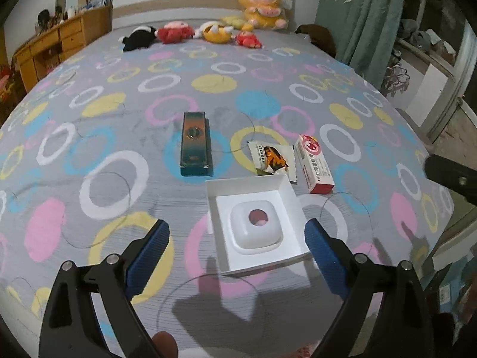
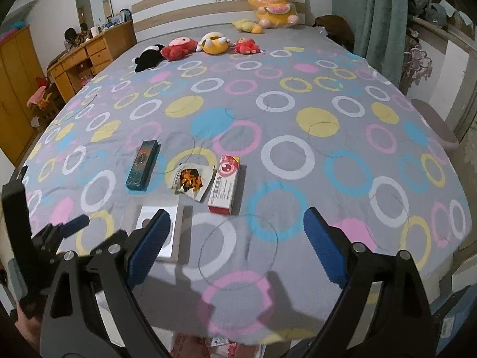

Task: Collect trash
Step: 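Grasp the white plastic tray with the left tool while the right tool grasps the red-white ointment box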

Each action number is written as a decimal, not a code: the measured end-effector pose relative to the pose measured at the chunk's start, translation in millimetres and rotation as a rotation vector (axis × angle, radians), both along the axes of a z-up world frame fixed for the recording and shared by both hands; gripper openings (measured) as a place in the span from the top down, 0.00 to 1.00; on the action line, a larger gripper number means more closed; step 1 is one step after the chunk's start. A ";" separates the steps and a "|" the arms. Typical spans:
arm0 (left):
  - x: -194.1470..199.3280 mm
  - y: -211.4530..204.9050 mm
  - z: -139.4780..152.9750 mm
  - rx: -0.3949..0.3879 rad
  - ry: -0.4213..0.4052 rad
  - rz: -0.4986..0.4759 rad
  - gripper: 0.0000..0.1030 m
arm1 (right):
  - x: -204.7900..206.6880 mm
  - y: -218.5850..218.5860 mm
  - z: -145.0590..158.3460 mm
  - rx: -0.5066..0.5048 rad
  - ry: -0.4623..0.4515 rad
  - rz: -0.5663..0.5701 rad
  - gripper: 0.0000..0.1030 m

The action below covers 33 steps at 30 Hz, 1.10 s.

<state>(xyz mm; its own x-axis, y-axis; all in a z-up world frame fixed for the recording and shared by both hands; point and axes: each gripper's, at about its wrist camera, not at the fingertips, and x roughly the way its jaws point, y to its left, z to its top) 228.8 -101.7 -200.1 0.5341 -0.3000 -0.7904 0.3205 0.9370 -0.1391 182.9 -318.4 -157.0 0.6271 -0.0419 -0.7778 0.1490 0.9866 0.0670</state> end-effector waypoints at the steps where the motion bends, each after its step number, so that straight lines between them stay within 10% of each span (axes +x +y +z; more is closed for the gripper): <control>1: 1.6 -3.5 0.1 0.004 0.001 0.000 0.12 | 5.4 -1.2 -2.7 0.003 0.005 -0.002 0.14; 33: 42.6 -27.2 -53.4 0.103 0.119 0.046 0.10 | 113.8 -2.6 -92.7 0.036 0.276 0.036 0.14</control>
